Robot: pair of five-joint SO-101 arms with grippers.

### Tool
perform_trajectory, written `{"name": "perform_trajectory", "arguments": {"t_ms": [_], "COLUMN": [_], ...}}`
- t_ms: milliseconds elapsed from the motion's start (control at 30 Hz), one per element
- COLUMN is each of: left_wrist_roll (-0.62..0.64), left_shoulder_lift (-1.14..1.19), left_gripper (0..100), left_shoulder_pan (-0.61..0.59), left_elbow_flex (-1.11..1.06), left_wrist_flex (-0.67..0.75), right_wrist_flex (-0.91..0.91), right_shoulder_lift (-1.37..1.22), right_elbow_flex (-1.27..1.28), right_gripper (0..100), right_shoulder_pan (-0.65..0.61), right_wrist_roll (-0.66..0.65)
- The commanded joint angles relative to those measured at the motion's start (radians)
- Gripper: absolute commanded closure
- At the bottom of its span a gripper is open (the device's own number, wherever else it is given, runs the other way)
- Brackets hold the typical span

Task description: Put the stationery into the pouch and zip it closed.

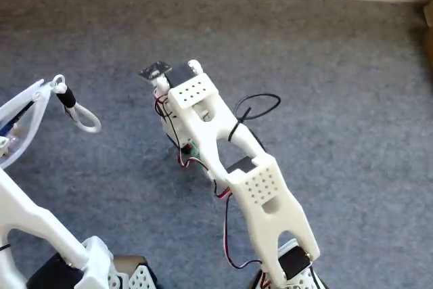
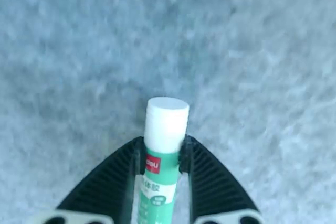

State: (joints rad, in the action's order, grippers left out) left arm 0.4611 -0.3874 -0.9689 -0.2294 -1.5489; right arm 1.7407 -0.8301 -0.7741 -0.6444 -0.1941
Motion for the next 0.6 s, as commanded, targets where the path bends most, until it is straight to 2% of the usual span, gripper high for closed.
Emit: {"name": "perform_trajectory", "arguments": {"t_ms": [0, 233, 400, 567], "left_wrist_roll": [0.012, 0.012, 0.012, 0.014], "left_shoulder_lift": [0.007, 0.007, 0.007, 0.007], "left_gripper": [99, 99, 99, 99], "left_shoulder_pan": [0.008, 0.008, 0.008, 0.008], "left_elbow_flex": [0.002, 0.002, 0.002, 0.002], "left_wrist_flex": [0.009, 0.009, 0.009, 0.009], "right_wrist_flex": [-0.065, -0.108, -0.101, -0.101], "right_shoulder_lift": [0.093, 0.061, 0.03, 0.024], "right_elbow_flex": [0.061, 0.087, 0.087, 0.09], "right_gripper": [99.5, 98.8, 89.2, 92.0], "right_shoulder_pan": [-0.001, -0.002, -0.013, -0.013], "right_wrist_roll": [-0.005, -0.008, -0.005, -0.009]}}
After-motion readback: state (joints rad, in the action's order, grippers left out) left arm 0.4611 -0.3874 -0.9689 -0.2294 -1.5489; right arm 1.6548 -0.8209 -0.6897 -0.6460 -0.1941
